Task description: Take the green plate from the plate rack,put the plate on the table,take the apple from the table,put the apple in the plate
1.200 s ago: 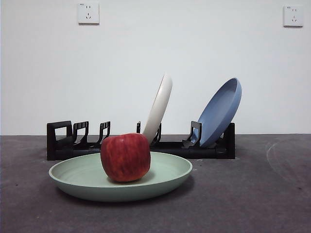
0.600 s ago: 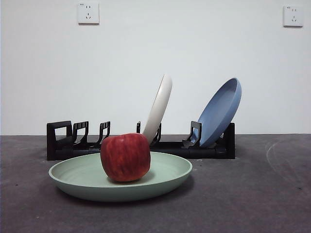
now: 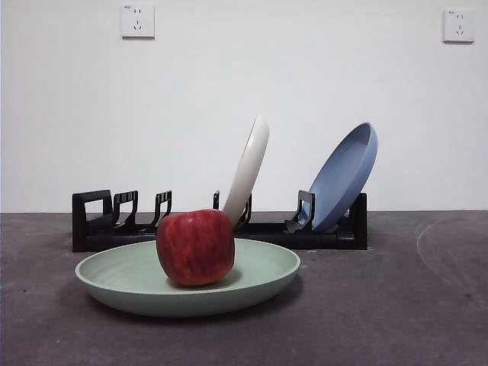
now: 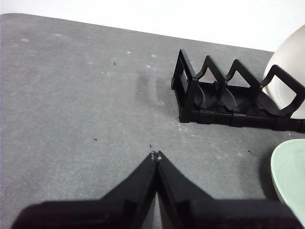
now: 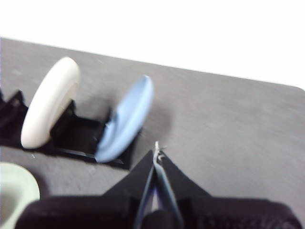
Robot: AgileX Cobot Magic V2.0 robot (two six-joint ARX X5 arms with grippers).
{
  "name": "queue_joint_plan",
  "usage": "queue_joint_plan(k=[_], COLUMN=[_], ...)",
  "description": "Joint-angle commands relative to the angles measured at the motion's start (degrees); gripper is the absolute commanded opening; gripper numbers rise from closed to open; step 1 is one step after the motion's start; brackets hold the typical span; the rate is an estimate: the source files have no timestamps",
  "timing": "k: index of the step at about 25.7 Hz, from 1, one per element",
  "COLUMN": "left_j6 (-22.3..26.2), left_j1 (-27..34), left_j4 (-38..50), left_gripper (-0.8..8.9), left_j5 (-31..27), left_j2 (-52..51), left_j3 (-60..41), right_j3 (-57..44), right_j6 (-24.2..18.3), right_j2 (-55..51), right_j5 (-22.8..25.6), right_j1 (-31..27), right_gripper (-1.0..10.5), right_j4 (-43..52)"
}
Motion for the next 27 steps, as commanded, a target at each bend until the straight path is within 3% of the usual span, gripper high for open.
queue_joint_plan(k=[1, 4, 8, 12, 21, 27], left_j6=[0.61, 0.61, 0.61, 0.61, 0.61, 0.61], left_j1=[0.22, 0.22, 0.22, 0.22, 0.22, 0.22], left_j4=[0.44, 0.44, 0.44, 0.44, 0.44, 0.44], left_gripper=[-0.04, -0.04, -0.04, -0.04, -0.04, -0.04], left_j5=[0.17, 0.17, 0.17, 0.17, 0.17, 0.17], left_j2=[0.04, 0.04, 0.04, 0.04, 0.04, 0.04], left_j3=[-0.42, -0.42, -0.42, -0.42, -0.42, -0.42], right_j3=[-12.24, -23.28, -33.24, -41.18, -49.27, -49.64], right_j6=[-2.64, -2.43, -2.05, -0.72, 4.04, 5.2], right_j2=[-1.86, -5.42, -12.39, -20.44, -33.35, -39.74], right_j5=[-14.29, -18.16, -14.49, -8.46, -8.37, -7.52], right_j1=[-11.17, -18.03, -21.97, -22.38, -22.29, -22.25], right_gripper=[0.0, 0.0, 0.0, 0.0, 0.0, 0.0], right_j4=[13.2, 23.12, 25.33, 25.27, 24.79, 17.09])
